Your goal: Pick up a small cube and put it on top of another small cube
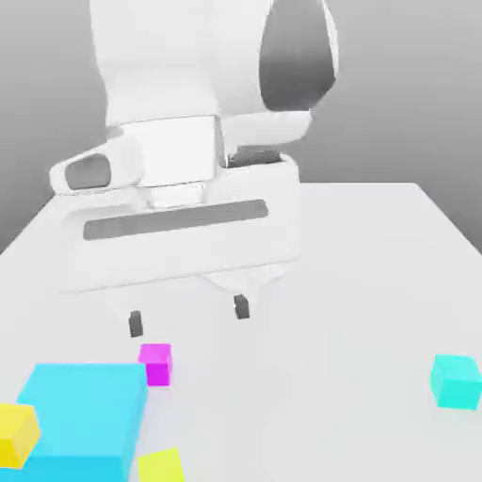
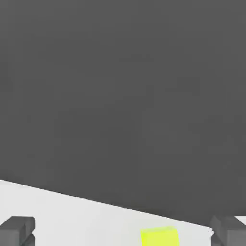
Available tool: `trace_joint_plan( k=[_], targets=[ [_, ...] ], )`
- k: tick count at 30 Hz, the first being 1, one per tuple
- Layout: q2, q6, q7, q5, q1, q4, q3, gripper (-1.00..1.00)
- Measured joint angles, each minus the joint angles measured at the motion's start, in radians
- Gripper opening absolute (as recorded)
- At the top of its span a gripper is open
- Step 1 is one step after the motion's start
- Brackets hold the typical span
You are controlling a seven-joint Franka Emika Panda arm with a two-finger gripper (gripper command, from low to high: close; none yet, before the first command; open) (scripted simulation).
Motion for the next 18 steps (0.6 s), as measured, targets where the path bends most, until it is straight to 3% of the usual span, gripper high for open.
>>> trace_joint_plan(
  k=[8,12,13,18],
  targets=[
    [0.270,0.102,-0.097,-0.037,-0.032,-0.009,-0.013,0.00],
    [0.415,0.205,-0.138,0.003,-0.069,0.018,0.030,0.00],
    [0.442,0.225,-0.146,0.013,-0.078,0.024,0.041,-1.00],
    [0.442,0.224,-0.146,0.013,-0.078,0.024,0.041,-1.00]
  ],
)
